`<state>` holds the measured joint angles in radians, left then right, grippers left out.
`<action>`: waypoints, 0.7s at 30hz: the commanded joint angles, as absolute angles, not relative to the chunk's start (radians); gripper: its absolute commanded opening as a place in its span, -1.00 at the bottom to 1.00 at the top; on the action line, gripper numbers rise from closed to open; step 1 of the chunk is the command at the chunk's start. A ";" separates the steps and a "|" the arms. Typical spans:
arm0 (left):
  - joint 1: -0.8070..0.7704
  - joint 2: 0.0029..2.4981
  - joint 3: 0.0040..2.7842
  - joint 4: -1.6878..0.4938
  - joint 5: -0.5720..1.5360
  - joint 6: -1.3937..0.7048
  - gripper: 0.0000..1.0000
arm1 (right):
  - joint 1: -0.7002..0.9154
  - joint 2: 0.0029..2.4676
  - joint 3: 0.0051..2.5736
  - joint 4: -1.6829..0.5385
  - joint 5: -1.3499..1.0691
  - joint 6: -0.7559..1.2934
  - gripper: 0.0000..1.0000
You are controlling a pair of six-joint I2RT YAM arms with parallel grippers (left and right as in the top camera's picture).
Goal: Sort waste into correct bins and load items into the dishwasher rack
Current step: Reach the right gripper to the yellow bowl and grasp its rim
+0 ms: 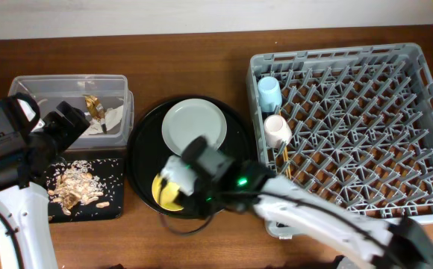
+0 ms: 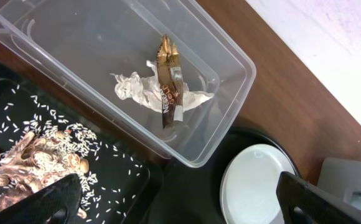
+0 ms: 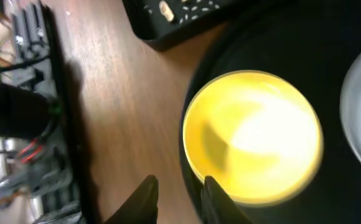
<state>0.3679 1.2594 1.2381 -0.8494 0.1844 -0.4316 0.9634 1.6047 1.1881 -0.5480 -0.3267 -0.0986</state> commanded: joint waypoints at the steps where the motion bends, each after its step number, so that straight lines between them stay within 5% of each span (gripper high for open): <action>1: 0.375 1.256 1.246 -0.847 0.195 -0.437 0.99 | 1.038 1.737 1.196 -0.457 -0.246 -0.084 -0.49; 15: 0.375 1.256 1.246 -0.847 0.195 -0.437 0.99 | 1.066 1.905 1.196 -0.354 -0.171 -0.084 -0.52; 18: 0.375 1.256 1.246 -0.847 0.195 -0.437 0.99 | 1.066 1.905 1.196 -0.364 -0.166 -0.084 -0.86; 21: 0.375 1.256 1.246 -0.847 0.195 -0.437 0.99 | 1.065 1.896 1.197 -0.395 -0.146 -0.084 -0.92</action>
<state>0.3679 1.2594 1.2381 -0.8490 0.1844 -0.4316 1.0676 1.8935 1.1923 -0.3668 -0.1738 -0.0868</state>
